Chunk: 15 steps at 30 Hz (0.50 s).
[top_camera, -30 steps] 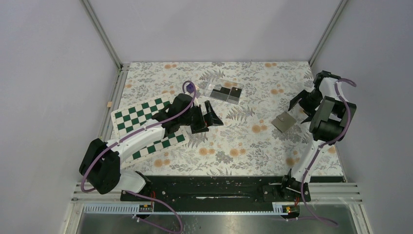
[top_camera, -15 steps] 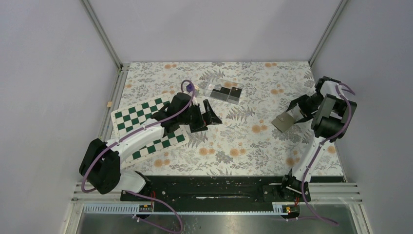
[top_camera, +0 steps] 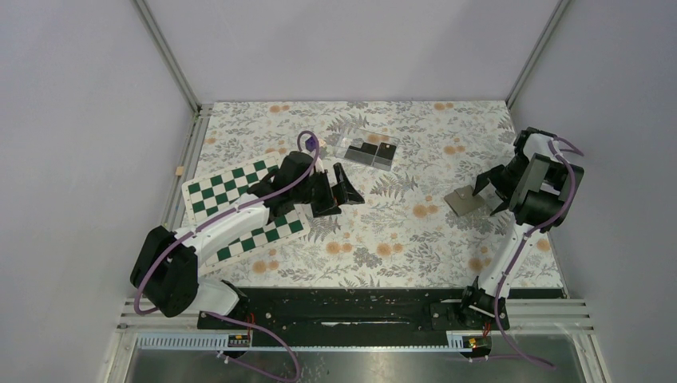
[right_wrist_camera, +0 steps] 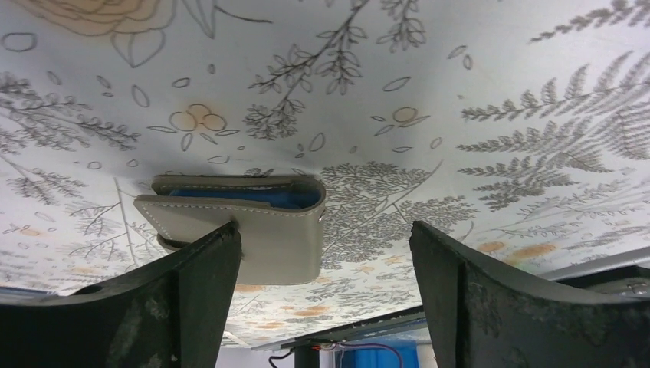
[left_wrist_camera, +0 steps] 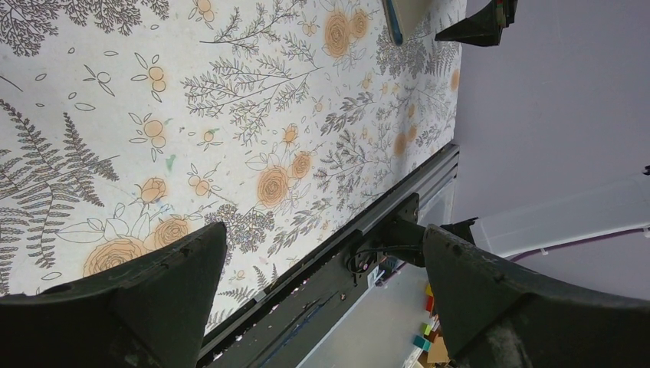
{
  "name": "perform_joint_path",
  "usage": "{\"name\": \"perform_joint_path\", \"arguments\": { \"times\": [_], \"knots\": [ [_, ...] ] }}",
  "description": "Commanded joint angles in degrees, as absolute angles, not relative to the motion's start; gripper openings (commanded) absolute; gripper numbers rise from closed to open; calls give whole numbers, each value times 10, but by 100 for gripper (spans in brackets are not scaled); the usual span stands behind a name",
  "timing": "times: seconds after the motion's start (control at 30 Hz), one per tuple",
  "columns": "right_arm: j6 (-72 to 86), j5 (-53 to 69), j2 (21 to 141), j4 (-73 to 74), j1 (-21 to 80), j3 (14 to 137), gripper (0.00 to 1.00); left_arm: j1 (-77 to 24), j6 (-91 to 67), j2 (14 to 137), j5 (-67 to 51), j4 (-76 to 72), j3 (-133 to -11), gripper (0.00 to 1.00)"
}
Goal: Put the credit cards into the card holder
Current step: Move the card holder to the center of the board.
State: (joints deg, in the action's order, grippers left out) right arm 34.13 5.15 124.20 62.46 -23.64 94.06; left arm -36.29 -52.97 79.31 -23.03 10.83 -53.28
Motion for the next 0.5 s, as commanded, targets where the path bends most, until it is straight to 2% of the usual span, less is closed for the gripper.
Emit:
{"name": "perform_joint_path", "arguments": {
  "times": [0.0,0.47],
  "knots": [
    [364,3,1237,663,-237,956,92,-357,-530,783,-248,86,-535,99],
    [400,36,1203,616,-262,944,94,-347,-530,783,-253,80,-524,99]
  ]
}}
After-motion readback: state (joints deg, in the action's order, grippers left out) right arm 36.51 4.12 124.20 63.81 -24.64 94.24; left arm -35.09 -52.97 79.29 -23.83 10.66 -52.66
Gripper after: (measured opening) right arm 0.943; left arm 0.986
